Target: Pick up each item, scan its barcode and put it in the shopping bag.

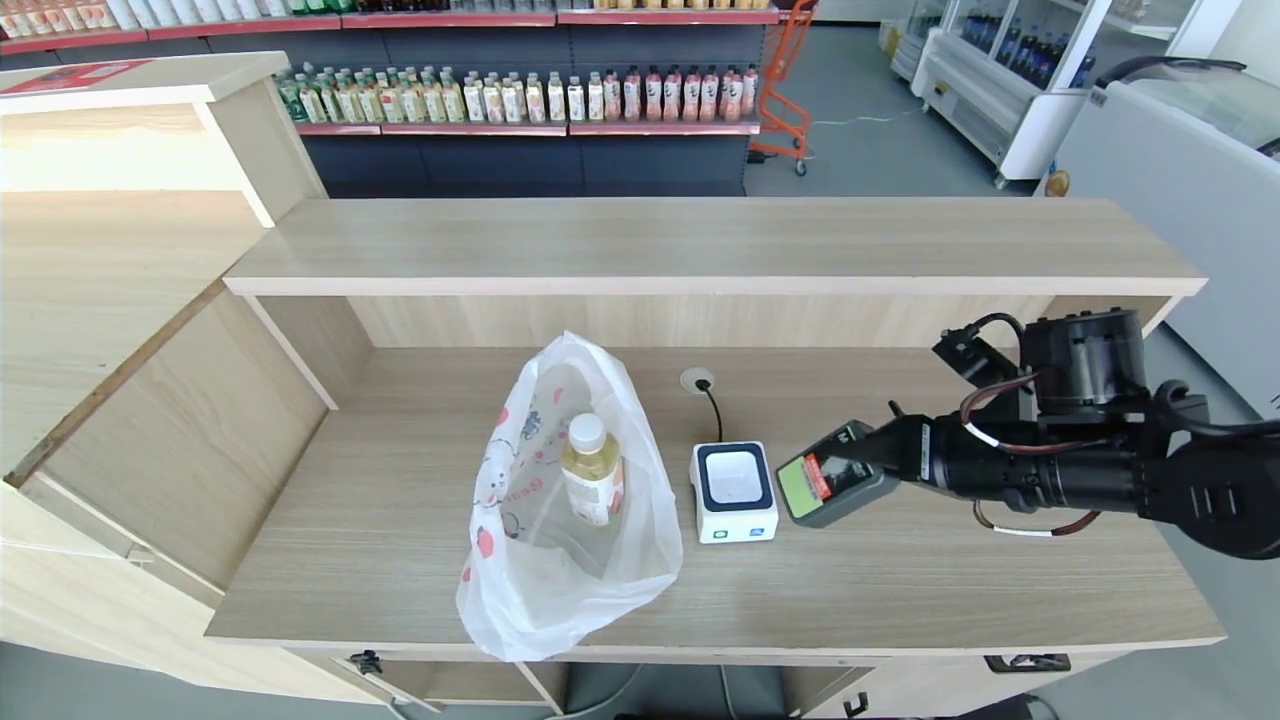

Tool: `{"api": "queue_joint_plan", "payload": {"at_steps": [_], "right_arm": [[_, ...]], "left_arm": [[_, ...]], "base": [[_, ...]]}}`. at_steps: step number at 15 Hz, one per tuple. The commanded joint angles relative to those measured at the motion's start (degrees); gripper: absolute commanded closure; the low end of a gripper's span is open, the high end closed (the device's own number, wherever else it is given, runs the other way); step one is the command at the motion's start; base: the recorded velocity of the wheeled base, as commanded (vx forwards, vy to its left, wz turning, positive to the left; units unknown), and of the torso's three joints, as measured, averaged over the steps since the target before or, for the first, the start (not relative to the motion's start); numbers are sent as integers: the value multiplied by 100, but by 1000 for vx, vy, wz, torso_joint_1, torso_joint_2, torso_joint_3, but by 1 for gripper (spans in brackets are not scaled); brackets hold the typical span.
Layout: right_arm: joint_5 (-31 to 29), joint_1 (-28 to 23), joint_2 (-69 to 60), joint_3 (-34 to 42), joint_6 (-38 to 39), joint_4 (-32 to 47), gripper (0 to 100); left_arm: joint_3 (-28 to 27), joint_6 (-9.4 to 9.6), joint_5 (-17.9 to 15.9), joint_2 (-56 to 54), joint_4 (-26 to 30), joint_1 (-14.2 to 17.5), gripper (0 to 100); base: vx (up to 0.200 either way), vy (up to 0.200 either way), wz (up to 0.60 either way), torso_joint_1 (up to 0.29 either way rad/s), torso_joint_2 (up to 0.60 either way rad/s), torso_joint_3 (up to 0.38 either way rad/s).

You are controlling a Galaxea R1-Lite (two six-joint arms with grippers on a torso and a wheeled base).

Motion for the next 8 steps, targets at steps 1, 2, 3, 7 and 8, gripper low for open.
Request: {"api": "queue_joint_plan", "payload": {"at_steps": [1, 2, 3, 7, 8], "right_arm": [[1, 14, 672, -262, -262, -137, 100], [1, 31, 847, -341, -280, -304, 100], [1, 75, 1014, -429, -280, -480, 100], [-69, 216, 1542, -878, -280, -638, 100], [-104, 233, 1638, -957, -280, -638, 100]], "left_arm": [[0, 0, 1, -2, 0, -2, 0], [0, 0, 1, -2, 0, -2, 0], [0, 0, 1, -2, 0, -2, 0], [0, 9, 1, -2, 0, -2, 0], [0, 9, 1, -2, 0, -2, 0]], "base": [[0, 0, 0, 0, 0, 0], [0, 0, 0, 0, 0, 0], [0, 0, 0, 0, 0, 0], [0, 0, 0, 0, 0, 0], [0, 0, 0, 0, 0, 0]]}}
